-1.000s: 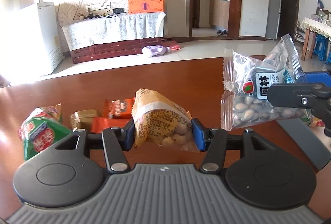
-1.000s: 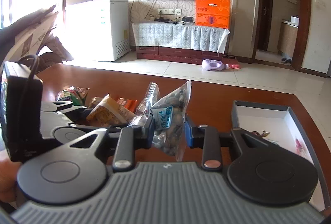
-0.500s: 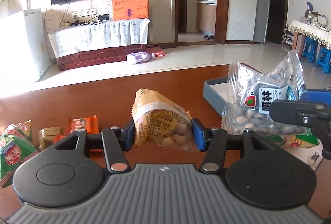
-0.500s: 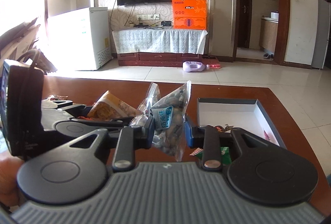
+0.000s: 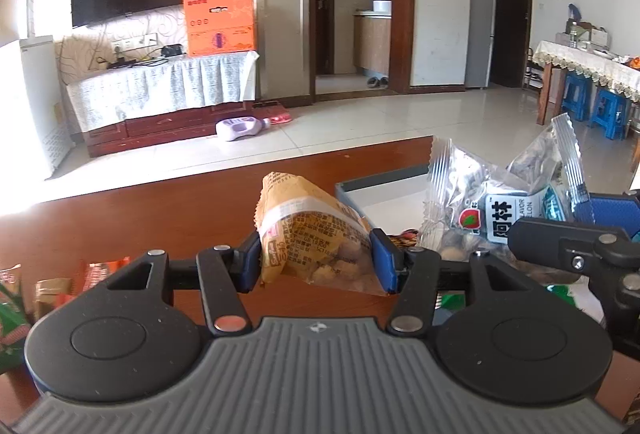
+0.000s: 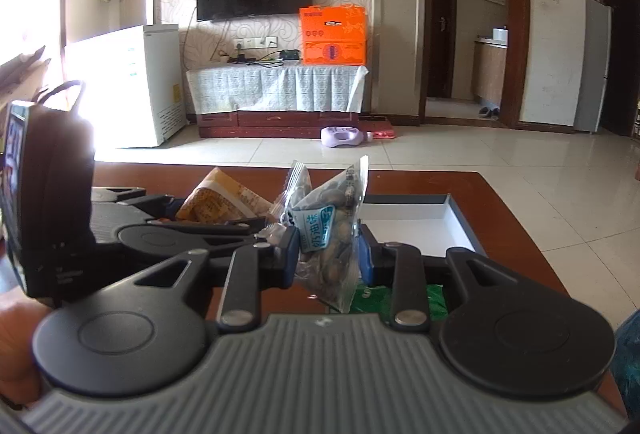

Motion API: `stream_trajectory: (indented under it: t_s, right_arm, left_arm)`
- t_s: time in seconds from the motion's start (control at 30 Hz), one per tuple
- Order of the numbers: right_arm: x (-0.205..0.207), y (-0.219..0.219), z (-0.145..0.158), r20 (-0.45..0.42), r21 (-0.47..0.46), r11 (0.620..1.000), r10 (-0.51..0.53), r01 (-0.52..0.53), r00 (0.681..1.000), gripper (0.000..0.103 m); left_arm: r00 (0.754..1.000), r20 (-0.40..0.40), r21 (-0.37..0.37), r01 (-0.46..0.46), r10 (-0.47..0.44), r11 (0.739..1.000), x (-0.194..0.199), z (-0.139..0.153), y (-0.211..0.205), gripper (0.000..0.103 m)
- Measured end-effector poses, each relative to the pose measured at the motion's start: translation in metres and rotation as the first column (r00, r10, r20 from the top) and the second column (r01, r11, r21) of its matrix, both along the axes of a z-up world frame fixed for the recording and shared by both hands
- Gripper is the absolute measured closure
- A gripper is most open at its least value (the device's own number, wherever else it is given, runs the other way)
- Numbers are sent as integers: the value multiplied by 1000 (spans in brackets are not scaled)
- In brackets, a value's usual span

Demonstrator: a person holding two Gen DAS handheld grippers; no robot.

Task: Organize snacks
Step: 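Carry peanut bag with left tool while right tool carries seed bag toward gray box, then open left tool over gray box to drop the peanut bag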

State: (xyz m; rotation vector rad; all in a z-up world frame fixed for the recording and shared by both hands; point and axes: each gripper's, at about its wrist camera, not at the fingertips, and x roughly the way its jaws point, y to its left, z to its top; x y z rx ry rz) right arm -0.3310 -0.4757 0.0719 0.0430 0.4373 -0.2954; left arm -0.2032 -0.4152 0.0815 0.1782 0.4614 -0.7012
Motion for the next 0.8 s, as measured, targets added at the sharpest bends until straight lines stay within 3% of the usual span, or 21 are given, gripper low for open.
stream_trajectory:
  t_s: [0.37, 0.8]
  right_arm:
    - [-20, -32, -9, -11, 9, 996, -84, 84, 996, 70]
    - [-20, -49, -12, -22, 17, 995, -103, 103, 994, 70]
  left_arm:
    - [997, -14, -1, 75, -75, 997, -11, -10, -61, 42]
    - [994, -12, -1, 109, -109, 994, 12, -20, -109, 42]
